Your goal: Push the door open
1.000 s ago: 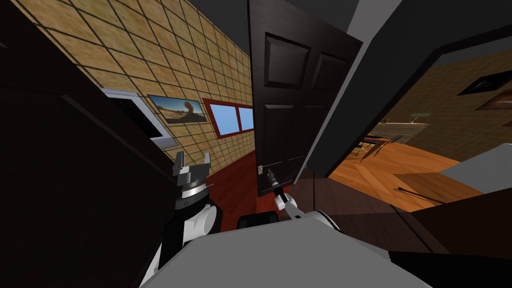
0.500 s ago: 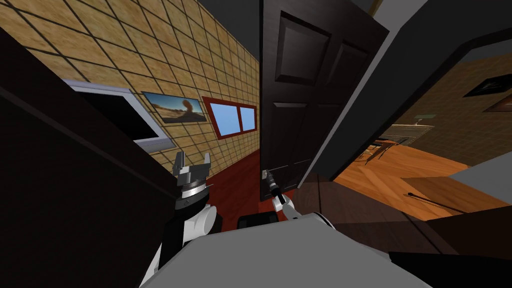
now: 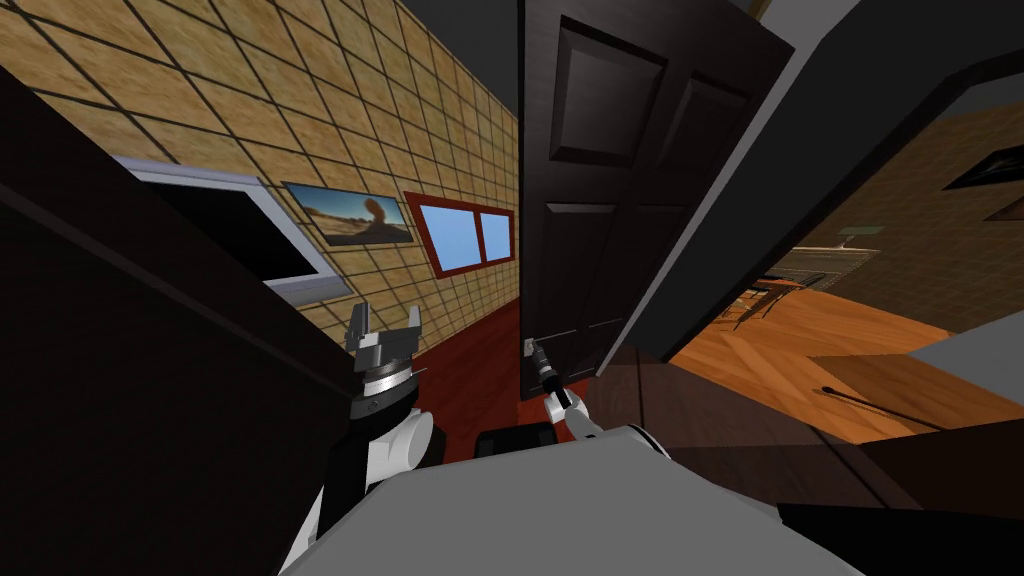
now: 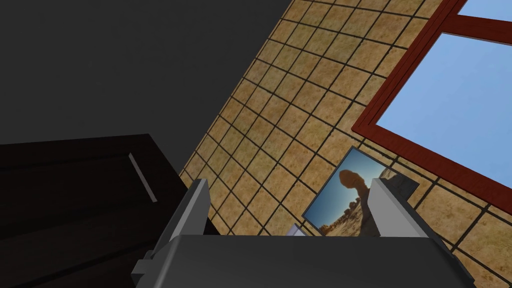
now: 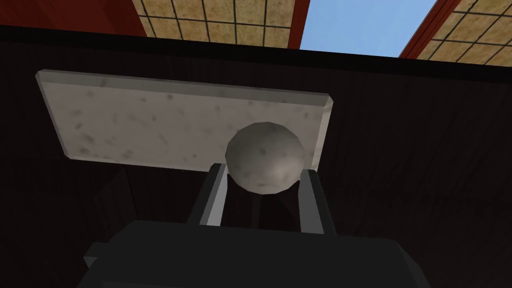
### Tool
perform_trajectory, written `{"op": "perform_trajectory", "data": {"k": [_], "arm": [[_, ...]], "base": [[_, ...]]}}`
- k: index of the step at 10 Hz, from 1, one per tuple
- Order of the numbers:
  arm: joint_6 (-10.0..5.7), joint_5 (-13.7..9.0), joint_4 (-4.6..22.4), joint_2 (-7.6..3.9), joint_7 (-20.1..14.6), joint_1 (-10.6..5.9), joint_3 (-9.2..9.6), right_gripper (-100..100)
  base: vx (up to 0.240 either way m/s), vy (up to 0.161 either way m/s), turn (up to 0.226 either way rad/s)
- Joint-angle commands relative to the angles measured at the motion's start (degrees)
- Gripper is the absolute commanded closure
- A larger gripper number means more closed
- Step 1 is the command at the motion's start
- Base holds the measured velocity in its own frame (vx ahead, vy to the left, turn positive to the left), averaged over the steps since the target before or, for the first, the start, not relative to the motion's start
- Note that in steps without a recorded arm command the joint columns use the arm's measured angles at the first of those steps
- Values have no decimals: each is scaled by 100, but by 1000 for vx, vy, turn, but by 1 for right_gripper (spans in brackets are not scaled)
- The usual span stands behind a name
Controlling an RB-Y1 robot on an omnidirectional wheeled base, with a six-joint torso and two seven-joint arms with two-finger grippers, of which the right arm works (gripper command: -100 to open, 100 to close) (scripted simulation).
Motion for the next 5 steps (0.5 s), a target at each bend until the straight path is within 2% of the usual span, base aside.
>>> {"op": "perform_trajectory", "data": {"k": [1,2,3,4,5], "arm": [[-8,-4,-4,-5,-3,1,-5,100],[-8,-4,-4,-5,-3,1,-5,100],[-2,-181,16,-180,95,-11,38,100],[-3,-264,23,-238,140,-17,55,100],[145,-162,-230,-301,62,134,115,-100]], "base": [[0,0,0],[0,0,0],[118,-28,-95],[189,-19,-91],[-39,-30,-25]]}}
